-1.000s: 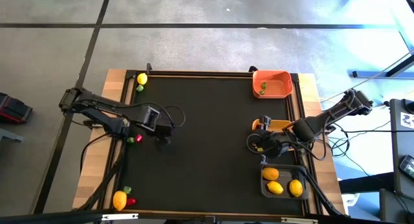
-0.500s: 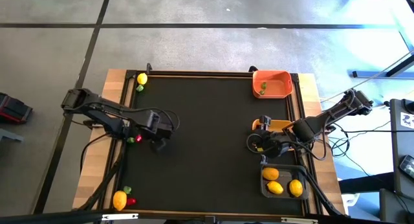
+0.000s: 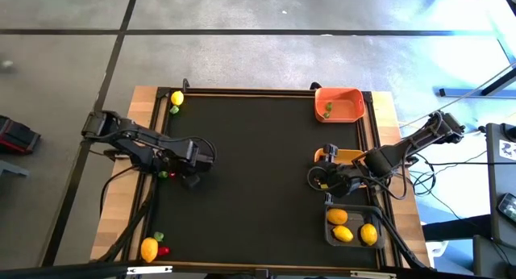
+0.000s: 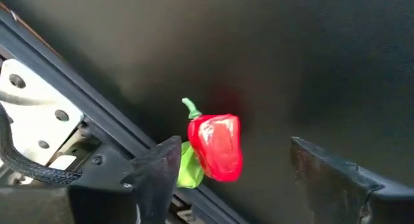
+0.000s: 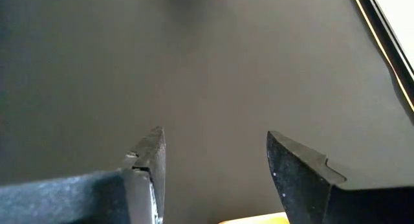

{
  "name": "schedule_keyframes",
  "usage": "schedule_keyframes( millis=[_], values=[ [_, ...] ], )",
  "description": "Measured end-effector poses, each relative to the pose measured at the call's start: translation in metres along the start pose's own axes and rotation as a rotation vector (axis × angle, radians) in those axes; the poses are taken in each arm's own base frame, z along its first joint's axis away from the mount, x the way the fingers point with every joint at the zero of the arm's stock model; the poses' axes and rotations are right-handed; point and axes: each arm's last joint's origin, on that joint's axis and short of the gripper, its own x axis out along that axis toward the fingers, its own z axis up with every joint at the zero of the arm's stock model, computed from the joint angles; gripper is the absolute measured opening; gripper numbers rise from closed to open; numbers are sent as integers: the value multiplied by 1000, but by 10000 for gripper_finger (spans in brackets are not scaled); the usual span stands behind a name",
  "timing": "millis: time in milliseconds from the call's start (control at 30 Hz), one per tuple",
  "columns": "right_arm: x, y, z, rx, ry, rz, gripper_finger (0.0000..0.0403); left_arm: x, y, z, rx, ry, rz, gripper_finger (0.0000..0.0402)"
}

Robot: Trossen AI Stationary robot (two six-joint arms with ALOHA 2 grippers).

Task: Sort produce into baskets
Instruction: Put the top red chili pepper into the yellow bin

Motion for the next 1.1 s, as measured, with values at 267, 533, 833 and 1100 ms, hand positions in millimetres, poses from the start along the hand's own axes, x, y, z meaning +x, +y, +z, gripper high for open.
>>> schedule_keyframes(
  millis=[267,533,833,1100],
  values=[
    [0,0,0,-9,1,-1,198,7,1,0,51,24,32,188],
    [0,0,0,-26,1,-1,198,7,1,-1,146,-1,56,89],
    [0,0,0,-51,1,-4,198,-33,-19,4,296,-180,3,52],
    [0,-2,1,-70,-26,-70,198,-104,-44,11,420,-542,-82,64]
  ],
)
